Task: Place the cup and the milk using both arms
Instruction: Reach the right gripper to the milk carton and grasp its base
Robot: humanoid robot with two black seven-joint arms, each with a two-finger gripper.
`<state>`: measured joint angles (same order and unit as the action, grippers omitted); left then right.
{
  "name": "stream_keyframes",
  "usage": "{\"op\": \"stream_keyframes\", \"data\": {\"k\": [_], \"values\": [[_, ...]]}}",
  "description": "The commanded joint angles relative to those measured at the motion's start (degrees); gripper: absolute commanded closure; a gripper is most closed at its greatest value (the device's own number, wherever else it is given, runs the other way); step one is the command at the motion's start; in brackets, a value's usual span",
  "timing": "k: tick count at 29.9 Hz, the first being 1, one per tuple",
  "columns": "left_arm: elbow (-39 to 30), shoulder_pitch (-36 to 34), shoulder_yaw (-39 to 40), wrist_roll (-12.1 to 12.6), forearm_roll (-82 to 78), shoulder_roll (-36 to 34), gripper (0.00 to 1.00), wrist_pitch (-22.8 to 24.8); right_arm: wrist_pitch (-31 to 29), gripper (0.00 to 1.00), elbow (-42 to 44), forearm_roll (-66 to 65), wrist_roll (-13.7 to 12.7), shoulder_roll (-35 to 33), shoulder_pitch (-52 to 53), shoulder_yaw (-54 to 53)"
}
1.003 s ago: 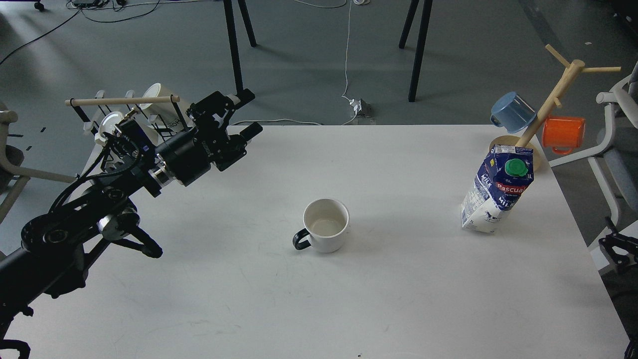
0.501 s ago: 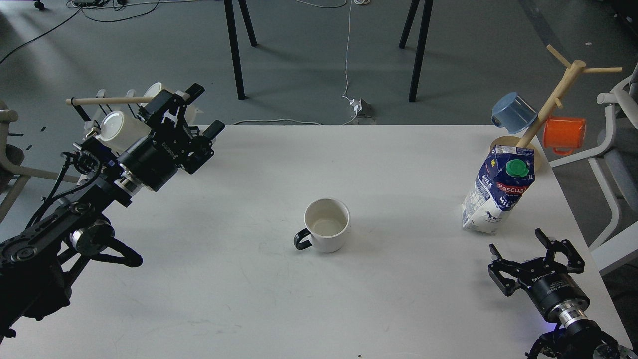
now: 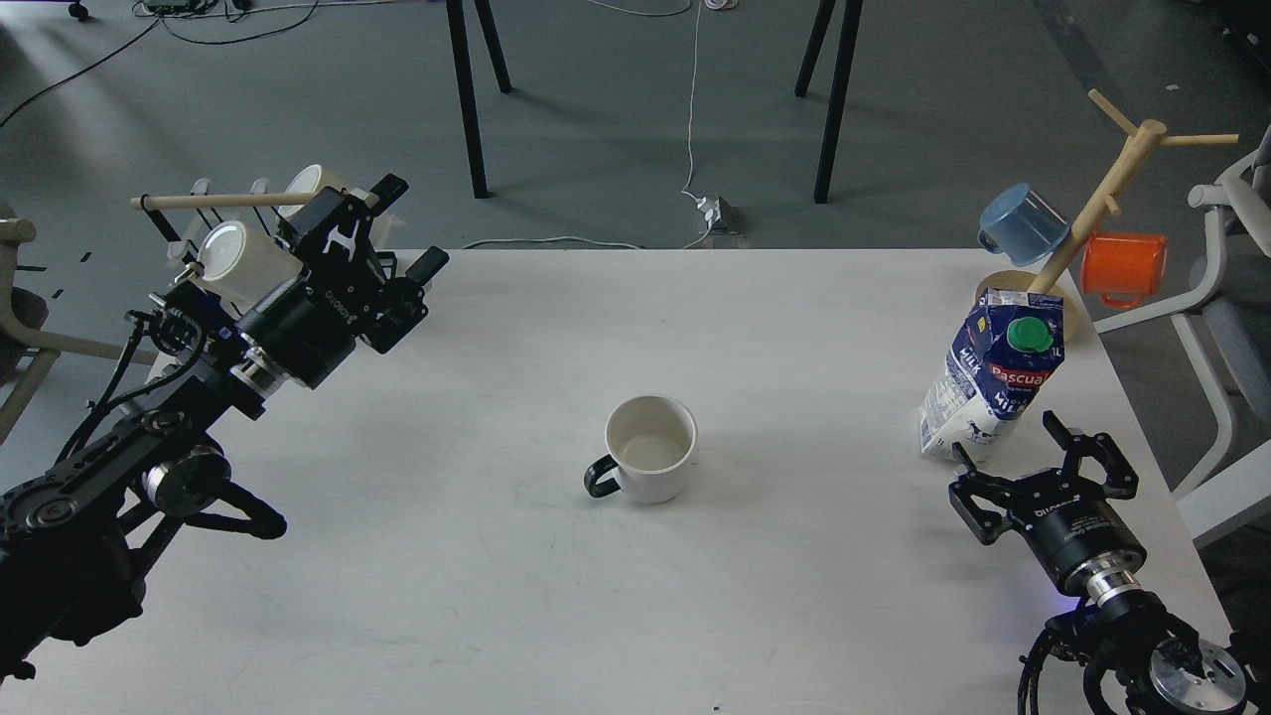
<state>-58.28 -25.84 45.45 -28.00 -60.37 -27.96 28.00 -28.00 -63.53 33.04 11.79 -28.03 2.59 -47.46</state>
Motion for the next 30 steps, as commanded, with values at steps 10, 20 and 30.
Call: {"op": "stream_keyframes", "data": {"k": [10,20,30], "values": [[0.0,1.1,0.1,0.0,0.0,-0.5,0.06,0.0,0.0,0.01,1.0,-0.1,0.0,2.1,2.3,0.1],[0.4,1.1,-0.1,0.0,-0.1,-0.5,0.06,0.0,0.0,0.01,1.8,0.0,0.0,2.7,3.6,-0.3],[0.5,1.1,0.0,0.0,0.0,-0.4,0.06,0.0,0.0,0.01,5.2,0.0,0.0,5.1,5.4,-0.1]]}}
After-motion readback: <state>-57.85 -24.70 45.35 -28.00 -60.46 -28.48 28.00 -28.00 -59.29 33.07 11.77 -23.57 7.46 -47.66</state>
